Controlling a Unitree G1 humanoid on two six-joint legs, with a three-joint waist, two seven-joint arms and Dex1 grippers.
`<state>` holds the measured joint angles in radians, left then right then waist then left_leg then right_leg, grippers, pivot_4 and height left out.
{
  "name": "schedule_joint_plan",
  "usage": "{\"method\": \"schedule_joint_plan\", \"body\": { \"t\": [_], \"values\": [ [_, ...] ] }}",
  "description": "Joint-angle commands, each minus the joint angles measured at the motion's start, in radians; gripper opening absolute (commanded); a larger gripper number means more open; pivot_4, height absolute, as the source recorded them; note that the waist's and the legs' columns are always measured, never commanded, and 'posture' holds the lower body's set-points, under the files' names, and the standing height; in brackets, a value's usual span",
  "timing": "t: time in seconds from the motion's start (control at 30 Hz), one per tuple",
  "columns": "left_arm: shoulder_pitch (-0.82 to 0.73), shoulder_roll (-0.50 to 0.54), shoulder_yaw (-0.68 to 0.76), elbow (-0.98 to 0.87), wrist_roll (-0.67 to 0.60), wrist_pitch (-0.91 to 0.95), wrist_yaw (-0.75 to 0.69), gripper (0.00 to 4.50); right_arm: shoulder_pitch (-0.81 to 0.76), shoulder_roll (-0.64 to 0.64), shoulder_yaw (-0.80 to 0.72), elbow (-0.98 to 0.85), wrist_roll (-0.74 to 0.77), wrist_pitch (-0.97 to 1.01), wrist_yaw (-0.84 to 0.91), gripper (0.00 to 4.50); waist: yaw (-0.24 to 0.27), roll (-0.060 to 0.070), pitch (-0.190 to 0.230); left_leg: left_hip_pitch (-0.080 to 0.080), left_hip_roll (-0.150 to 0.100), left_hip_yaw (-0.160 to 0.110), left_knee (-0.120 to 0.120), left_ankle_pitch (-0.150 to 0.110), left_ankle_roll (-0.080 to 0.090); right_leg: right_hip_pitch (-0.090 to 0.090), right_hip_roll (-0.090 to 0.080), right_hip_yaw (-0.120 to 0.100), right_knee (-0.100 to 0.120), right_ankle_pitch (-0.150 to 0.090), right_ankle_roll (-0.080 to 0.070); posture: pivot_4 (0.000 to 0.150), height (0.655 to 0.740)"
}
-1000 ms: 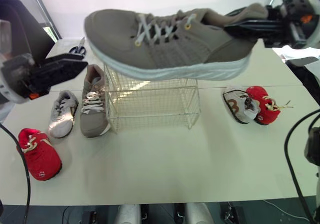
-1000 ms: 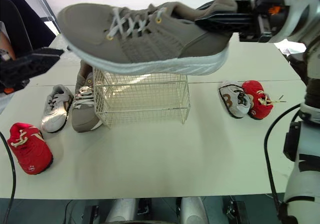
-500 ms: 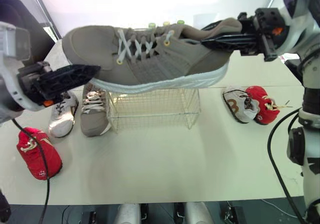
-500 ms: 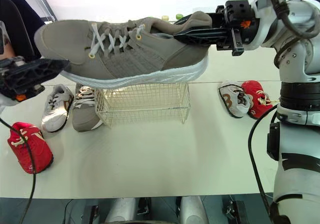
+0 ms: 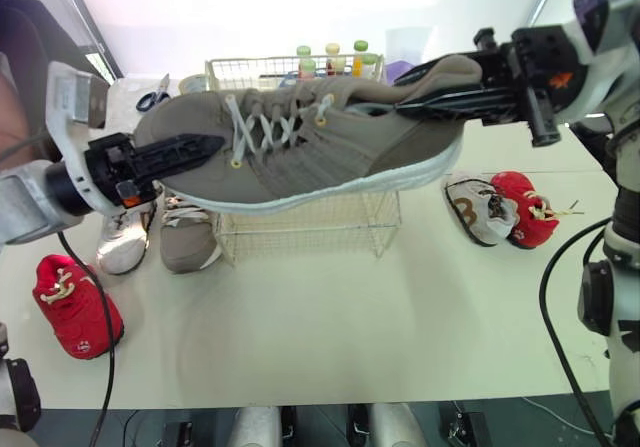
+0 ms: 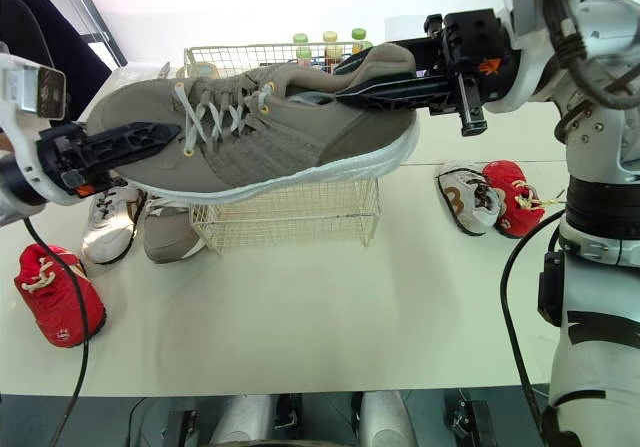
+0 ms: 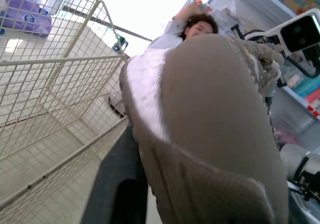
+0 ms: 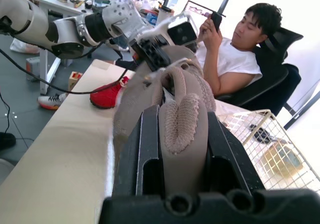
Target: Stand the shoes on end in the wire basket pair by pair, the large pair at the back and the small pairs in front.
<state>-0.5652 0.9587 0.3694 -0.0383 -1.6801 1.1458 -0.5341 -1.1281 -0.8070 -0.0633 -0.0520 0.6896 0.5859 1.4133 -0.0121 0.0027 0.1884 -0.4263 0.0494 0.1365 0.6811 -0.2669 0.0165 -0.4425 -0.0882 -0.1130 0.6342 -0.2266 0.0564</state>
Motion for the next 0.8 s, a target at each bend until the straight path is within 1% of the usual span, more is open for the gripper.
{"method": "schedule_joint_plan", "body": {
  "t": [0.03, 0.07, 0.1, 0.13, 0.2, 0.23, 0.27, 0.33, 0.4, 0.43, 0.47, 0.53, 0.57, 0.6, 0.67, 0.73, 0.8],
  "values": [
    [-0.041, -0.026, 0.042, -0.038, -0.061, -0.024, -0.022, 0.78, -0.017, -0.029, -0.059, 0.004, 0.009, 0.011, -0.051, 0.84, 0.0, 0.0, 0.0, 0.0, 0.0, 0.0, 0.0, 0.0, 0.0, 0.0, 0.0, 0.0, 0.0, 0.0, 0.0, 0.15, 0.74],
    [-0.043, -0.035, 0.048, -0.041, -0.067, -0.032, -0.011, 0.77, -0.016, -0.033, -0.064, 0.01, 0.006, 0.013, -0.063, 1.31, 0.001, 0.0, 0.0, 0.0, 0.0, 0.0, 0.0, 0.0, 0.0, 0.0, 0.0, 0.0, 0.0, 0.0, 0.0, 0.15, 0.74],
    [-0.041, -0.047, 0.06, -0.044, -0.078, -0.045, 0.005, 0.77, -0.013, -0.038, -0.074, 0.019, 0.001, 0.021, -0.088, 1.66, 0.0, 0.0, 0.0, 0.0, 0.0, 0.0, 0.0, 0.0, 0.0, 0.0, 0.0, 0.0, 0.0, 0.0, 0.0, 0.15, 0.74],
    [-0.036, -0.062, 0.078, -0.05, -0.097, -0.067, 0.03, 0.77, -0.007, -0.046, -0.091, 0.042, -0.014, 0.023, -0.124, 2.15, 0.0, 0.0, 0.0, 0.0, 0.0, 0.0, 0.0, 0.0, 0.0, 0.0, 0.0, 0.0, 0.0, 0.0, 0.0, 0.15, 0.74],
    [-0.017, -0.099, 0.125, -0.071, -0.132, -0.121, 0.085, 0.77, -0.002, -0.074, -0.159, 0.149, -0.007, 0.074, -0.204, 3.21, 0.001, -0.001, 0.0, 0.0, 0.0, 0.0, 0.001, 0.0, 0.0, 0.0, 0.0, 0.0, 0.0, 0.0, 0.0, 0.15, 0.74],
    [-0.008, -0.119, 0.145, -0.083, -0.147, -0.149, 0.112, 0.77, 0.002, -0.083, -0.205, 0.214, 0.013, 0.104, -0.239, 3.66, 0.002, -0.002, 0.0, 0.0, 0.0, 0.0, 0.001, 0.0, 0.0, 0.001, -0.001, 0.0, 0.0, 0.0, 0.0, 0.15, 0.74],
    [-0.002, -0.144, 0.162, -0.099, -0.158, -0.179, 0.139, 0.77, 0.012, -0.086, -0.265, 0.279, 0.06, 0.157, -0.277, 3.66, 0.002, -0.003, -0.001, 0.0, 0.0, 0.0, 0.001, 0.0, 0.0, 0.001, -0.001, 0.0, 0.0, 0.0, 0.0, 0.15, 0.74],
    [0.002, -0.183, 0.18, -0.125, -0.166, -0.227, 0.18, 0.77, 0.039, -0.083, -0.35, 0.347, 0.139, 0.251, -0.324, 3.66, 0.007, -0.008, -0.001, 0.0, 0.0, -0.001, 0.001, 0.0, 0.0, 0.001, -0.001, 0.0, 0.0, 0.0, 0.0, 0.15, 0.74],
    [0.005, -0.237, 0.189, -0.166, -0.153, -0.288, 0.213, 0.77, 0.14, -0.024, -0.44, 0.314, 0.221, 0.326, -0.405, 3.66, 0.006, -0.008, -0.002, 0.0, 0.0, -0.001, 0.001, 0.0, 0.001, 0.002, -0.001, 0.0, -0.001, 0.0, 0.0, 0.15, 0.74],
    [0.002, -0.271, 0.184, -0.188, -0.139, -0.321, 0.231, 0.77, 0.202, 0.023, -0.457, 0.25, 0.251, 0.354, -0.462, 3.66, 0.005, -0.008, -0.002, 0.001, 0.0, -0.001, 0.001, 0.0, 0.001, 0.004, -0.001, 0.0, -0.001, 0.0, 0.0, 0.15, 0.74],
    [-0.004, -0.304, 0.175, -0.206, -0.127, -0.351, 0.246, 0.77, 0.266, 0.068, -0.451, 0.164, 0.266, 0.36, -0.501, 3.66, 0.003, -0.008, -0.002, 0.002, 0.0, -0.001, 0.001, 0.0, 0.001, 0.005, -0.001, 0.0, -0.001, 0.0, 0.0, 0.15, 0.74],
    [-0.016, -0.349, 0.154, -0.23, -0.105, -0.387, 0.262, 0.77, 0.338, 0.128, -0.435, 0.043, 0.289, 0.36, -0.554, 3.66, -0.003, -0.007, -0.002, 0.005, 0.0, -0.001, 0.001, 0.0, 0.001, 0.007, -0.001, 0.0, 0.0, 0.001, 0.0, 0.15, 0.74],
    [-0.031, -0.389, 0.134, -0.237, -0.079, -0.414, 0.268, 0.77, 0.351, 0.214, -0.446, -0.013, 0.362, 0.367, -0.639, 3.66, -0.004, -0.006, -0.001, 0.006, 0.0, -0.001, 0.001, 0.0, 0.0, 0.006, 0.0, 0.001, 0.002, 0.001, 0.0, 0.15, 0.74],
    [-0.045, -0.425, 0.111, -0.24, -0.05, -0.438, 0.267, 0.77, 0.356, 0.305, -0.452, -0.061, 0.435, 0.363, -0.727, 3.66, -0.004, -0.006, -0.001, 0.005, 0.0, 0.0, 0.001, 0.001, -0.001, 0.005, 0.0, 0.001, 0.003, 0.001, 0.0, 0.15, 0.74],
    [-0.068, -0.483, 0.075, -0.234, 0.003, -0.472, 0.256, 0.77, 0.355, 0.446, -0.444, -0.133, 0.521, 0.337, -0.857, 3.66, 0.0, -0.006, -0.001, 0.006, 0.0, 0.0, 0.002, 0.002, -0.003, 0.003, 0.0, 0.002, 0.009, 0.001, 0.0, 0.15, 0.74],
    [-0.089, -0.521, 0.055, -0.216, 0.039, -0.493, 0.242, 0.77, 0.347, 0.524, -0.42, -0.166, 0.545, 0.304, -0.929, 3.66, 0.002, -0.006, -0.001, 0.006, 0.0, -0.002, 0.002, 0.003, -0.004, 0.003, 0.001, 0.002, 0.011, 0.001, -0.001, 0.15, 0.74],
    [-0.111, -0.55, 0.036, -0.195, 0.069, -0.507, 0.228, 0.77, 0.339, 0.563, -0.395, -0.183, 0.56, 0.28, -0.966, 3.66, 0.005, -0.007, -0.002, 0.006, 0.0, -0.002, 0.002, 0.003, -0.004, 0.003, 0.001, 0.002, 0.011, 0.001, -0.001, 0.15, 0.74]
  ]
}}
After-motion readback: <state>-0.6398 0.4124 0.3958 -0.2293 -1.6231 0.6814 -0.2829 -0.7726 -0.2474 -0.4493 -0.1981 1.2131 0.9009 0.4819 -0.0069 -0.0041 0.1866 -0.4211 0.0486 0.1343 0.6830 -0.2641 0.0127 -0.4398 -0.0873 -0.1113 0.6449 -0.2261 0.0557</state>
